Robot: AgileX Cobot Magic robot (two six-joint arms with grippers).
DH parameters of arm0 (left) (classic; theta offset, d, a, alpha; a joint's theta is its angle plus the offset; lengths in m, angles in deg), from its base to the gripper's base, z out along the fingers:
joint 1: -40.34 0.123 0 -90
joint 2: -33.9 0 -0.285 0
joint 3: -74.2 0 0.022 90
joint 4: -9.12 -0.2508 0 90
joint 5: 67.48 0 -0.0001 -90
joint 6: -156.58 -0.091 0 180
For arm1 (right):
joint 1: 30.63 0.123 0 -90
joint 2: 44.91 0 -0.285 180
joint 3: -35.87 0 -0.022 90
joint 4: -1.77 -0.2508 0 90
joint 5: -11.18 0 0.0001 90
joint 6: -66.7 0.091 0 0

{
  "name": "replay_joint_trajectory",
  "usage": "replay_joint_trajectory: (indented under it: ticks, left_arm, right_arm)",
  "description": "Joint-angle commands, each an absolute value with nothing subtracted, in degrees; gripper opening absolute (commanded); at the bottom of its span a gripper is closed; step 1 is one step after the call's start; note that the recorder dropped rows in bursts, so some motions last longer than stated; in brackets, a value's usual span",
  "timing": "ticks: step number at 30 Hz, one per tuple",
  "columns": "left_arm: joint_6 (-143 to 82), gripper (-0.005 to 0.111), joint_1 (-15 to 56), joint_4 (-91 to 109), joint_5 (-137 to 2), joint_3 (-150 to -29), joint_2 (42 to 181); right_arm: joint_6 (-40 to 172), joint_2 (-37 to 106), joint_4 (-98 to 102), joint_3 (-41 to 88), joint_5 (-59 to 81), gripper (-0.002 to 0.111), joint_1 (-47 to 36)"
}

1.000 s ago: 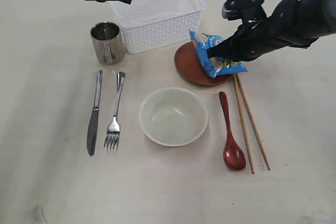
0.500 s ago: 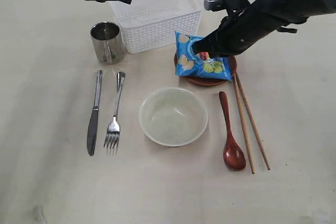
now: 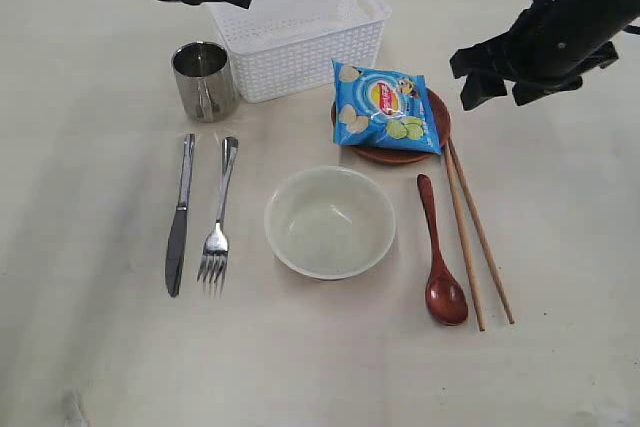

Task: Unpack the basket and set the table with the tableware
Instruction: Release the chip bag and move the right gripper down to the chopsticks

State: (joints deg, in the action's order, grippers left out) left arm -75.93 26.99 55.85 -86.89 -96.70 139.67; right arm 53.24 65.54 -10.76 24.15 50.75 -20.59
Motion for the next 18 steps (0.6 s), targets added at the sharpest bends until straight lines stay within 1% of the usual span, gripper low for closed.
replay_joint_trajectory:
  ticks: [1,2,4,8,13,17,18]
  left_arm:
    - [-76.2,0.0,27.1,56.1,-87.8,-96.4,139.0]
    - [-76.2,0.0,27.1,56.3,-88.4,-96.4,139.0]
    - [-76.2,0.0,27.1,56.3,-89.2,-96.4,139.0]
    - [-75.7,0.0,27.1,56.4,-91.8,-96.4,139.0]
    - [-75.7,0.0,27.1,57.6,-92.0,-96.4,139.0]
    - [-75.7,0.0,27.1,57.6,-93.0,-96.4,139.0]
    - [-75.7,0.0,27.1,57.6,-93.0,-96.4,139.0]
  right_arm:
    - [56.7,62.3,-9.9,24.6,58.9,0.059,-21.9]
    - [58.1,61.6,-9.9,24.6,61.0,0.052,-21.8]
    - [59.5,61.3,-9.9,24.6,63.2,0.045,-21.1]
    - [63.4,61.2,-8.1,23.3,69.0,0.045,-17.2]
    - [71.0,59.4,-1.0,19.6,68.2,0.045,-13.6]
    - [73.1,56.6,-0.4,14.7,66.7,0.045,-11.4]
    - [73.7,54.9,-0.4,12.3,64.4,0.045,-10.3]
